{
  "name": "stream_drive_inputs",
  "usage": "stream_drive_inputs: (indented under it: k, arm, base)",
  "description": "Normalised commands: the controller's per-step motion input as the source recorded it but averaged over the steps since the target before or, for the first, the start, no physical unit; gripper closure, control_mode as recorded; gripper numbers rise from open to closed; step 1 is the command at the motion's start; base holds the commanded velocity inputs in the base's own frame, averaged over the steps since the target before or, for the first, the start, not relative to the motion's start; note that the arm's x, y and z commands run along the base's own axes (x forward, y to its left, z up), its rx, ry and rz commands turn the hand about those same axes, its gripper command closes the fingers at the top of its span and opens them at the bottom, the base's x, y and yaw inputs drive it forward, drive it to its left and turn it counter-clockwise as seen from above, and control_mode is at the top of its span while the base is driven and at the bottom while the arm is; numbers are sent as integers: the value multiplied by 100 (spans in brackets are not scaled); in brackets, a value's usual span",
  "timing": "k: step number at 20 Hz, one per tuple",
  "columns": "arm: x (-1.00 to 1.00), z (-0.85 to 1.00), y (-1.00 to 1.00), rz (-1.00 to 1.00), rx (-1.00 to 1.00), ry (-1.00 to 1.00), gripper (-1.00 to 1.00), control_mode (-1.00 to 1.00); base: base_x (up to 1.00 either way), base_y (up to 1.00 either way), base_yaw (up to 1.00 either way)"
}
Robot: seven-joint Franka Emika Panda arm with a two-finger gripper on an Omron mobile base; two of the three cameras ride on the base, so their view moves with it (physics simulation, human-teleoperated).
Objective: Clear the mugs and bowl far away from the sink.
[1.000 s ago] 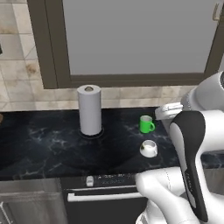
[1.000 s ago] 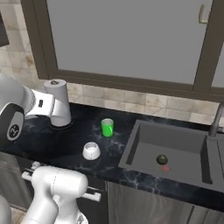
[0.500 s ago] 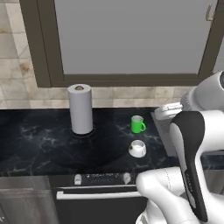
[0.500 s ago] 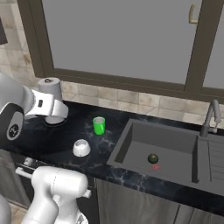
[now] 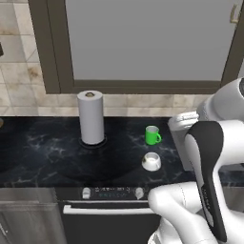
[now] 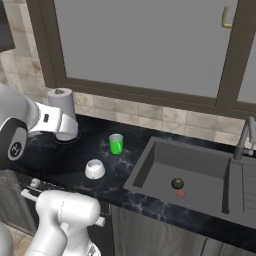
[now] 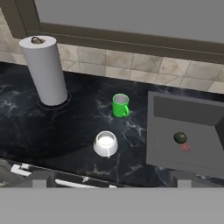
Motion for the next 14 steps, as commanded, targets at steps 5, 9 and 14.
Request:
stream_drive_inputs:
  k: [5,9,14]
  arm:
    - [0,0,0,0,0,0,-100,100]
    - [0,0,0,0,0,0,-100,100]
    - [2,-16,-1,2,0,13,-100,-100]
  base:
    - [0,-34,13]
    - [0,-29,8]
    - [0,0,0]
